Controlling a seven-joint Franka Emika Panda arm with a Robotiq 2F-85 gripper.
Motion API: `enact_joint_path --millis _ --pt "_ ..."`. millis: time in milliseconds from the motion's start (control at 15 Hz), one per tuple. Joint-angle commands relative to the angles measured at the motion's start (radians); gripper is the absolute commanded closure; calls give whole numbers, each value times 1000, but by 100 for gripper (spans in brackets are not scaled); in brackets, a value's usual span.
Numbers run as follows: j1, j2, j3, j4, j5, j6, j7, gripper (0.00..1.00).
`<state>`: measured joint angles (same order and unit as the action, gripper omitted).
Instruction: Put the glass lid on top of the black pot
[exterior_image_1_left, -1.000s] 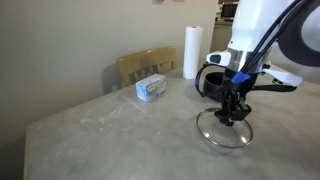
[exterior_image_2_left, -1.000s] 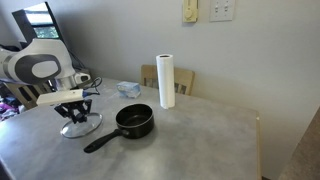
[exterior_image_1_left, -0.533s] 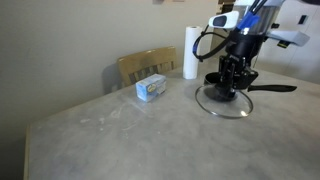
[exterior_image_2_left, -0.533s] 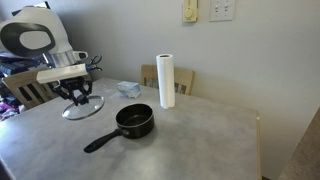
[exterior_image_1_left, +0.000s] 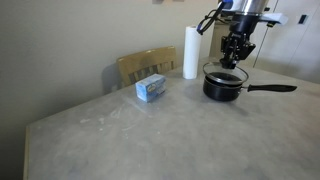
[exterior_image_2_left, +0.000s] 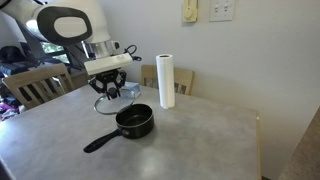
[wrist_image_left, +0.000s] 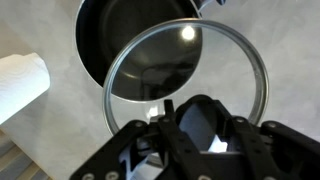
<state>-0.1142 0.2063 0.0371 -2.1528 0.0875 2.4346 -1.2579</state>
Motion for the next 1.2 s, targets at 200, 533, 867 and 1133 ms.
enact_joint_path --millis 200,533,867,1133 --pt "-93 120 -20 153 98 -94 -193 85" --pt "-123 224 -10 240 125 -84 -212 85" --pt "-122 286 5 305 99 -98 -205 85" --pt "-120 279 -1 303 71 -117 -204 85"
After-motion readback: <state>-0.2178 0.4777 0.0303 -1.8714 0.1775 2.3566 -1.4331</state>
